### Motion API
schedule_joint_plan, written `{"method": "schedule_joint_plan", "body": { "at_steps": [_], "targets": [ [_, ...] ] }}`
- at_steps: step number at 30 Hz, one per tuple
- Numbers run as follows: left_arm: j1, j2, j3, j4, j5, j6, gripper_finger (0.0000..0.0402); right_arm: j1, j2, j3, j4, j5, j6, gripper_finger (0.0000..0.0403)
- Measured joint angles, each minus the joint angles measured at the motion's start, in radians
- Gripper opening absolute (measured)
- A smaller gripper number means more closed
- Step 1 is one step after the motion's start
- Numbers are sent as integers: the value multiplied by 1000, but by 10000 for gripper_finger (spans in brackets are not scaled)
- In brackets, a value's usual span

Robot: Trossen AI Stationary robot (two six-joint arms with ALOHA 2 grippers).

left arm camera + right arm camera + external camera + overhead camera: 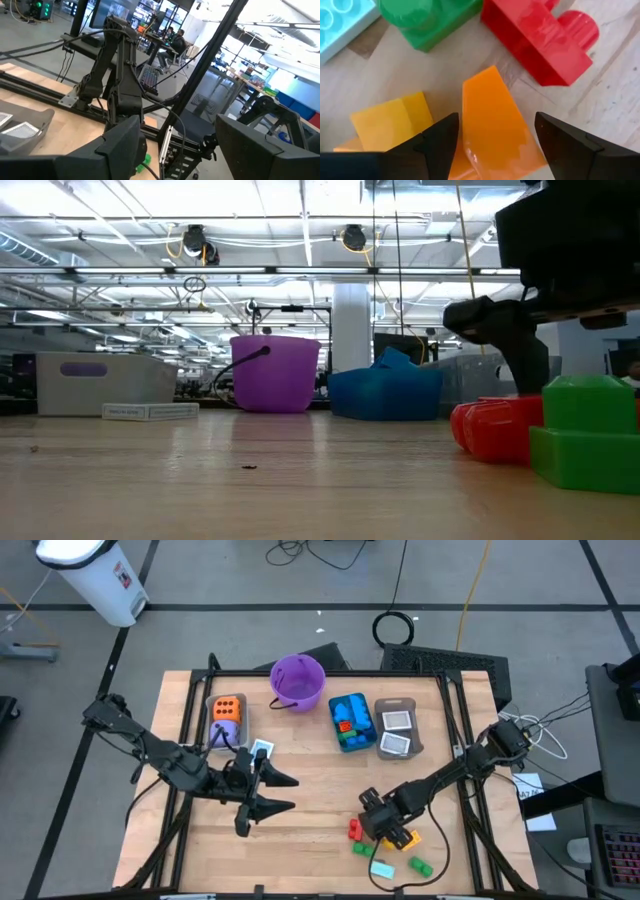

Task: Pick & Place Toys
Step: Put the orange game piece into the blue bin

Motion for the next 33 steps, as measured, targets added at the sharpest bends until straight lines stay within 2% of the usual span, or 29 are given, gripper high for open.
{"method": "schedule_joint_plan", "body": {
  "at_steps": [13, 24, 33],
  "targets": [
    [0, 0, 0, -2, 0, -8, 266, -28, 0, 0, -23, 3, 3, 161],
    [0, 0, 0, -2, 0, -7, 266, -29, -1, 0, -21, 9, 6, 168],
    [15, 0, 0, -3, 0, -5, 266, -60, -37, 0, -17, 12, 130, 161]
  ]
}}
